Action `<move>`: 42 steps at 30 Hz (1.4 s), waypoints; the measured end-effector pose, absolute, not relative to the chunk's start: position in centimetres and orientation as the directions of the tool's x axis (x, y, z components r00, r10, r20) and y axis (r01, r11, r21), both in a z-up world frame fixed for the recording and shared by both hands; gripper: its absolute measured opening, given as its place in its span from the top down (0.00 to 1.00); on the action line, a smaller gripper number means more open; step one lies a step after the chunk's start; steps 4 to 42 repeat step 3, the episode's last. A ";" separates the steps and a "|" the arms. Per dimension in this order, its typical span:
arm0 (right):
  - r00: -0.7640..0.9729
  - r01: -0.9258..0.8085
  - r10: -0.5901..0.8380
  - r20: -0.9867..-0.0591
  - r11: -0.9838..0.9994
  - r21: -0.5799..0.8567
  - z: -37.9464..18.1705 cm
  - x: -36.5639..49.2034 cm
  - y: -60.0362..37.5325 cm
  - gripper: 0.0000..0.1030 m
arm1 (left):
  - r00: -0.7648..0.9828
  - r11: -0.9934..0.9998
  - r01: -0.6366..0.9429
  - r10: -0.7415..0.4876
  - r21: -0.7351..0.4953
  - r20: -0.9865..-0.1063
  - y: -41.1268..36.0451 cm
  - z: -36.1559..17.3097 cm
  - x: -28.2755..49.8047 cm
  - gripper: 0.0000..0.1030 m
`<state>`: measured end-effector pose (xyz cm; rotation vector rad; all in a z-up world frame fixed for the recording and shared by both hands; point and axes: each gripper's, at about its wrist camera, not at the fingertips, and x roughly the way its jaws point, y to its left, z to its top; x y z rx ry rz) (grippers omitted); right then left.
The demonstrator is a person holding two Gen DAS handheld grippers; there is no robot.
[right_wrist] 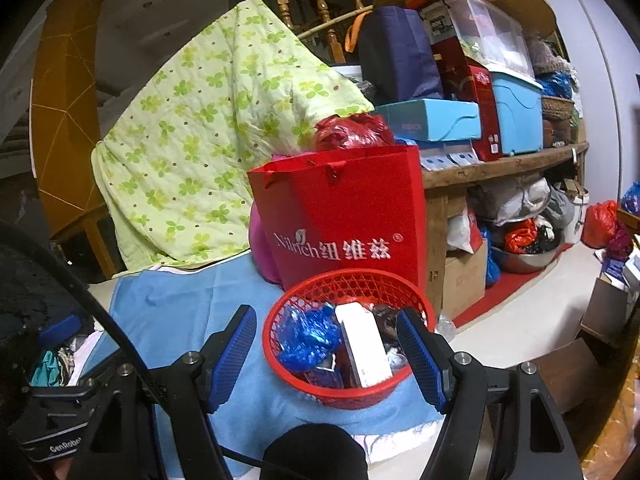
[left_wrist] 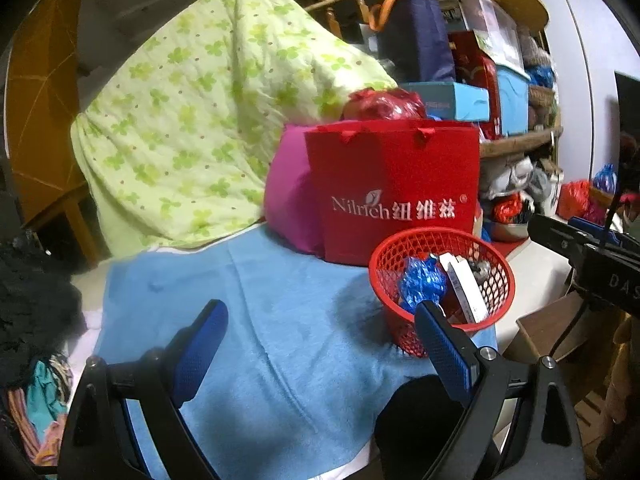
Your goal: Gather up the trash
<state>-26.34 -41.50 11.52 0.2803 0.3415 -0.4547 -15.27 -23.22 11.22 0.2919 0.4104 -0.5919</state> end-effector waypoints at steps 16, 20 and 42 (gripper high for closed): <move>0.870 0.417 -0.342 -0.355 0.895 0.158 12.6 -24.1 -39.8 0.26 | 0.763 0.821 0.561 -0.465 0.105 -0.449 -20.8 11.1 -12.9 0.08; 0.870 0.417 -0.342 -0.355 0.895 0.158 12.6 -24.1 -39.8 0.26 | 0.763 0.821 0.561 -0.465 0.105 -0.449 -20.8 11.1 -12.9 0.08; 0.870 0.417 -0.342 -0.355 0.895 0.158 12.6 -24.1 -39.8 0.26 | 0.763 0.821 0.561 -0.465 0.105 -0.449 -20.8 11.1 -12.9 0.08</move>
